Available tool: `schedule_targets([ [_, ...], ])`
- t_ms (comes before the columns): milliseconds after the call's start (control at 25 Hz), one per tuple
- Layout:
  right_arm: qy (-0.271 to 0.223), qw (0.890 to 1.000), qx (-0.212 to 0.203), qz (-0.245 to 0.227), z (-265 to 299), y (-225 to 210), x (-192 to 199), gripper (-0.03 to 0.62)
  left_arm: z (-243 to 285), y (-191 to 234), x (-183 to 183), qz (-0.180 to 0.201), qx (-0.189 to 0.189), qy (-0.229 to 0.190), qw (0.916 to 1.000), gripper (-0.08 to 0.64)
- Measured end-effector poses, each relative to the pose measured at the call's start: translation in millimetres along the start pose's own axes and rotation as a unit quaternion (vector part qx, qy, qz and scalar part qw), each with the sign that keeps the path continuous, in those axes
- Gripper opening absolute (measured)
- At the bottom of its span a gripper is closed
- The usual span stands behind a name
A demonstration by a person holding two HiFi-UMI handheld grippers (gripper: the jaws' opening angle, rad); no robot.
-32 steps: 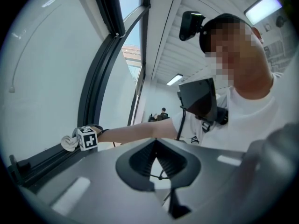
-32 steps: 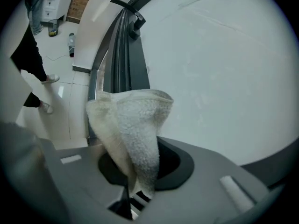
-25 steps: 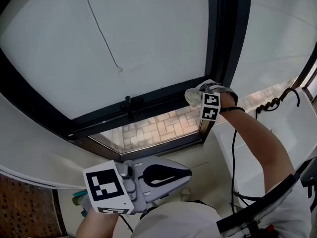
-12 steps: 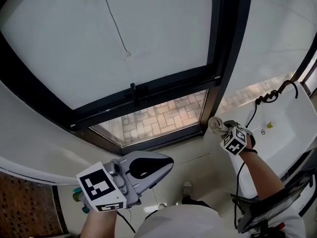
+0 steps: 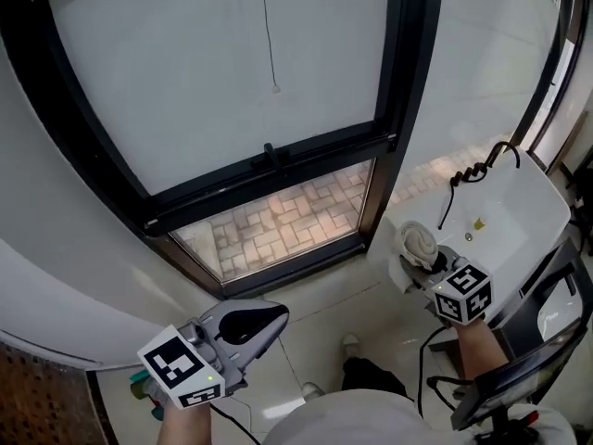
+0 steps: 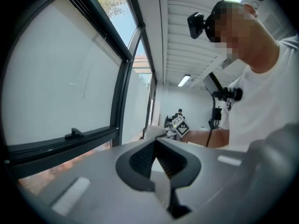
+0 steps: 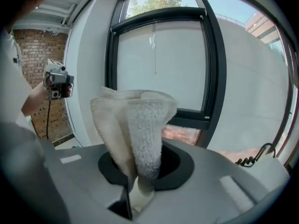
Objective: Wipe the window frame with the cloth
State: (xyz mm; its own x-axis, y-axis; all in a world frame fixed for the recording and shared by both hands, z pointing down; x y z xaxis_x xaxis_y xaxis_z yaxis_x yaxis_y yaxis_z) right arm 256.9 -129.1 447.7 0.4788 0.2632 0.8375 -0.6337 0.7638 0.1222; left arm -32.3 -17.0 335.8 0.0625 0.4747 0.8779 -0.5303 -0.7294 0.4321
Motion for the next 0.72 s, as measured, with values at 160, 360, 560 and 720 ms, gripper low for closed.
schedule_targets([
  [160,-0.01,1.0,-0.007,-0.006,-23,43,-84,0.074,-58,16,-11,-0.03,-0.001,-0.005,0.9995,0.021],
  [360,-0.038,0.999,-0.004,-0.029,-17,51,-126,0.074,-74,24,-22,-0.024,-0.003,-0.022,0.9995,0.021],
  [560,-0.055,0.998,-0.021,-0.031,-21,36,-129,0.074,-46,10,-33,-0.022,0.003,-0.023,0.9995,0.021],
  [720,-0.058,0.997,-0.028,-0.031,-17,41,-139,0.074,-46,14,-34,-0.029,0.007,-0.018,0.9994,0.021],
])
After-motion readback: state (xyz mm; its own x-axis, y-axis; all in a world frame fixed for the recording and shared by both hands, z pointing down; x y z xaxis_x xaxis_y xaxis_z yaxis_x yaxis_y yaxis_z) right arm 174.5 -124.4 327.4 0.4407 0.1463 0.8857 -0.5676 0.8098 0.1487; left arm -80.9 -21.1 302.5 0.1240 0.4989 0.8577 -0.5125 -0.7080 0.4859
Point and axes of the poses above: the fingertips, and each gripper's own axes: z forward along the fingers, y to its left, x out of its underside, the point moved 6 cm from there along -z, backward along the fingers, and after that the axes turned 11 degrees about -z, right-handed, at the moved point
